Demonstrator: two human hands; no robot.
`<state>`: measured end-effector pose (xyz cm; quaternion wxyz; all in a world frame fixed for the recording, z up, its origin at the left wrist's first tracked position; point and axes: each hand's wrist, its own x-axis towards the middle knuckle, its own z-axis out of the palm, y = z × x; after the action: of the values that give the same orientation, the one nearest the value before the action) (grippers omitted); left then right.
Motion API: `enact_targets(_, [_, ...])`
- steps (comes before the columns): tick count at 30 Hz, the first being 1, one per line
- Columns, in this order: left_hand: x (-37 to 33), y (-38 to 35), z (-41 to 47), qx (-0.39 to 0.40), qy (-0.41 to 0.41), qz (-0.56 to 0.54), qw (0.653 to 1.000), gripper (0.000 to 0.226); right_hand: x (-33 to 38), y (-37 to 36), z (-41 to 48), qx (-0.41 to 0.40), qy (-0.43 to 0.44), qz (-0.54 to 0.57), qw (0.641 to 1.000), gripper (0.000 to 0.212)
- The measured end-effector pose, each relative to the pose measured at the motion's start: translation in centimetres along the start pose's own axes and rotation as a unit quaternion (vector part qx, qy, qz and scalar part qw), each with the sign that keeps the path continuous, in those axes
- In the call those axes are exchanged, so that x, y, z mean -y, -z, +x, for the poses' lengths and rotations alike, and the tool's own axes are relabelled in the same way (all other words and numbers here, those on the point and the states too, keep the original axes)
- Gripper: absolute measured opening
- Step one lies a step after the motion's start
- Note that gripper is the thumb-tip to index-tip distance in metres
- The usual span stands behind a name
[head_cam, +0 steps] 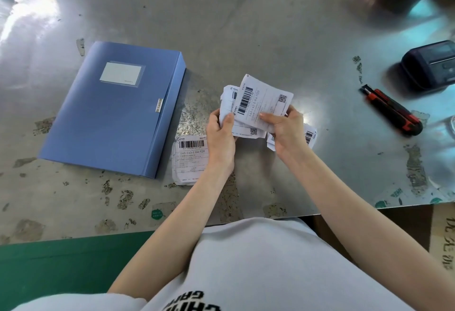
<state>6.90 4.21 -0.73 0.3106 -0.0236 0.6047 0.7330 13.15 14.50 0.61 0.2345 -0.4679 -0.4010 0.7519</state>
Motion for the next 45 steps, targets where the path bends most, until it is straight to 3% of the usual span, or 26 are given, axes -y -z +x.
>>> enact_targets(4, [0.0, 0.1, -0.1, 0.006, -0.015, 0.026, 1.0, 0.018, -0.3, -0.5, -0.5, 0.023, 0.016, -0.047, 0.998, 0.037])
enact_targets(7, [-0.1, 0.5, 0.1, -0.002, -0.018, 0.045, 0.999, 0.017, 1.0, -0.1, 0.2, 0.015, 0.084, -0.136, 0.987, 0.036])
enact_targets(11, [-0.2, 0.9, 0.4, 0.013, -0.013, 0.068, 0.998, 0.019, 3.5, 0.7, 1.4, 0.043, 0.179, -0.32, 0.929, 0.023])
enact_targets(14, [-0.2, 0.8, 0.4, 0.017, -0.012, 0.069, 0.997, 0.019, 4.2, 1.1, 2.0, 0.101, 0.173, -0.464, 0.863, 0.019])
enact_targets(16, [-0.1, 0.8, 0.4, 0.017, -0.011, 0.055, 0.998, 0.013, 4.1, 1.2, 2.2, 0.12, 0.144, -0.5, 0.846, 0.02])
enact_targets(21, [-0.3, 1.0, 0.8, 0.005, -0.004, 0.009, 1.0, 0.01, 3.4, 1.1, 2.2, 0.066, 0.055, -0.313, 0.946, 0.023])
enact_targets(24, [-0.4, 0.9, 0.7, 0.011, -0.007, -0.01, 1.0, 0.008, 3.1, 1.0, 1.9, 0.039, 0.011, -0.203, 0.978, 0.022])
enact_targets(27, [-0.3, 0.5, 0.4, 0.019, -0.006, -0.012, 1.0, 0.006, 2.3, 0.5, 1.1, 0.019, 0.011, -0.167, 0.986, 0.025])
enact_targets(31, [-0.1, 0.4, 0.0, 0.029, -0.002, -0.015, 0.999, 0.004, 1.1, -0.3, -0.2, 0.011, 0.05, -0.221, 0.974, 0.029])
enact_targets(35, [0.0, 0.7, 0.1, 0.004, 0.004, -0.012, 1.0, 0.009, 0.8, -0.3, -0.7, 0.054, 0.052, -0.244, 0.967, 0.029])
enact_targets(37, [-0.1, 1.0, 0.1, -0.009, 0.006, -0.014, 1.0, 0.008, 0.9, 0.3, -0.1, 0.029, 0.07, -0.266, 0.961, 0.025])
enact_targets(40, [-0.1, 1.7, 0.2, -0.023, 0.014, -0.024, 0.999, 0.011, 1.3, 2.2, 1.2, -0.019, 0.124, -0.387, 0.913, 0.022])
enact_targets(42, [-0.1, 2.1, 0.3, -0.027, 0.019, -0.033, 0.999, 0.012, 1.1, 3.8, 2.0, -0.007, 0.143, -0.516, 0.845, 0.03])
enact_targets(45, [-0.1, 2.4, 0.2, -0.032, 0.022, -0.043, 0.998, 0.013, 0.1, 5.5, 2.5, 0.032, 0.092, -0.675, 0.731, 0.062])
